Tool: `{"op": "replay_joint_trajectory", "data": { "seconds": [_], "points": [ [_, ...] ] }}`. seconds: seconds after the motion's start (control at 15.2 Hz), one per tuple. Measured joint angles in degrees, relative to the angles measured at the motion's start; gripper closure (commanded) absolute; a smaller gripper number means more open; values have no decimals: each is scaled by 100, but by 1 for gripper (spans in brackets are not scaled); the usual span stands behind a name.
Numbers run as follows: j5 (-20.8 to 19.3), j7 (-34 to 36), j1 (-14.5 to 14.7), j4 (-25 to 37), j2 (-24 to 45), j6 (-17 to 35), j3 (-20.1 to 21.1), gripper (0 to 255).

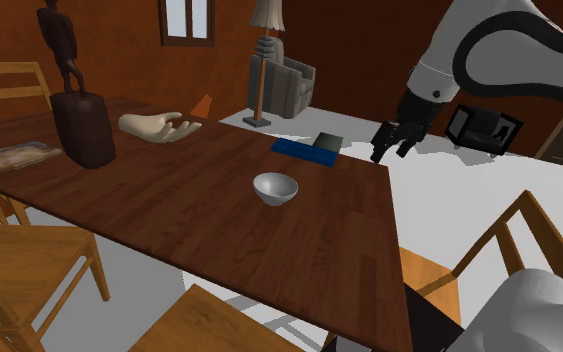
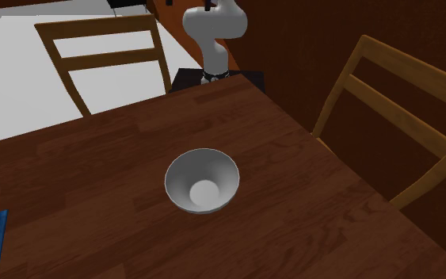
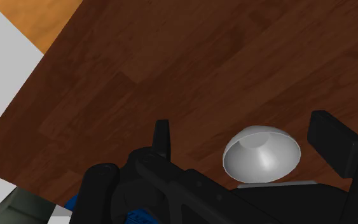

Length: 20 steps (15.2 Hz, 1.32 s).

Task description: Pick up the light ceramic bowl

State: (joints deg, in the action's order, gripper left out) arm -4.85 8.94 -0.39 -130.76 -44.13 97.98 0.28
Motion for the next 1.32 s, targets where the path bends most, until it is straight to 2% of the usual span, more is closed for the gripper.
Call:
{"op": "replay_joint_trajectory", "data": {
  "seconds": [0.13, 0.59, 0.86, 1.32],
  "points": [
    [10, 26, -6, 15, 93, 64, -1, 0],
    [147, 360, -80, 299, 1353, 837, -5, 0],
    [238, 567, -105, 643, 2220, 1242, 0, 0],
    [417, 822, -153, 1620, 3856, 1700, -47, 0]
  ]
}}
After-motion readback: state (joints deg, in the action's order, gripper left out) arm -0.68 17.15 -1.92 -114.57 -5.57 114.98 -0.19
